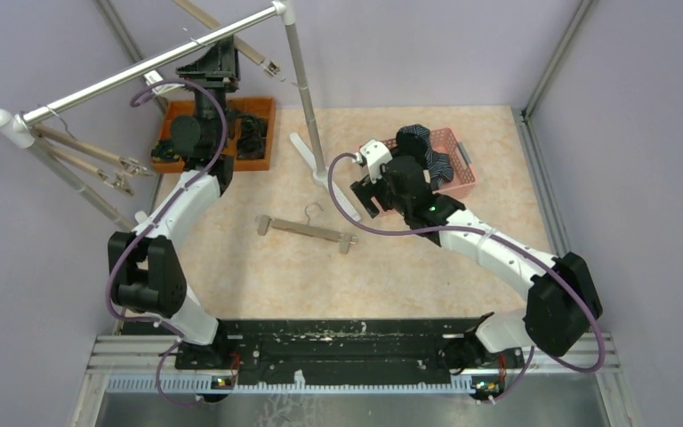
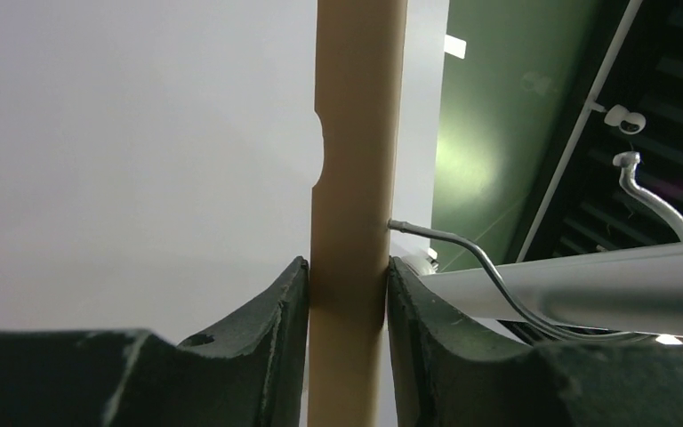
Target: Remove the underwear clipped to the hanger
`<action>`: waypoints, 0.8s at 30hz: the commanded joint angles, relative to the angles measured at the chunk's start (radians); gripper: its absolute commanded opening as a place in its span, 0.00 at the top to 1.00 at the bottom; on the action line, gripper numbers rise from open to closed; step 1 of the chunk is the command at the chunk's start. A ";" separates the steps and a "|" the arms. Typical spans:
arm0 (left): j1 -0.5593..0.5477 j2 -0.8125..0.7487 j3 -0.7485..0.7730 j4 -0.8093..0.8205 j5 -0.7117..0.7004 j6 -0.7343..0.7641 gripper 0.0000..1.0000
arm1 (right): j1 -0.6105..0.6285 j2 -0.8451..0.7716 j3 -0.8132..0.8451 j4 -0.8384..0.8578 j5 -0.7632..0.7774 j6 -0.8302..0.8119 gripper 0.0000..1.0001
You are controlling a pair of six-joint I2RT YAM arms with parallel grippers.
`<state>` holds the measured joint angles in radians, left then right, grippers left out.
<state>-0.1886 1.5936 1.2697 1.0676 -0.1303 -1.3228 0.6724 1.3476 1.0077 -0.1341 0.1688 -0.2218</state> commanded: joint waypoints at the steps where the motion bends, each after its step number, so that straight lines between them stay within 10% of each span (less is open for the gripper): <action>1: 0.009 -0.052 -0.033 0.095 0.032 -0.006 0.55 | 0.023 0.024 0.021 0.038 0.034 -0.035 0.16; 12: 0.009 -0.137 -0.151 0.069 0.200 0.073 0.02 | 0.033 0.053 0.025 0.070 0.034 -0.052 0.16; 24: 0.008 -0.359 -0.414 -0.030 0.259 0.294 0.01 | 0.033 0.070 0.035 0.076 0.028 -0.081 0.16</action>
<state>-0.1833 1.2930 0.9161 1.0801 0.0677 -1.1233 0.6941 1.4132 1.0077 -0.1101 0.1898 -0.2821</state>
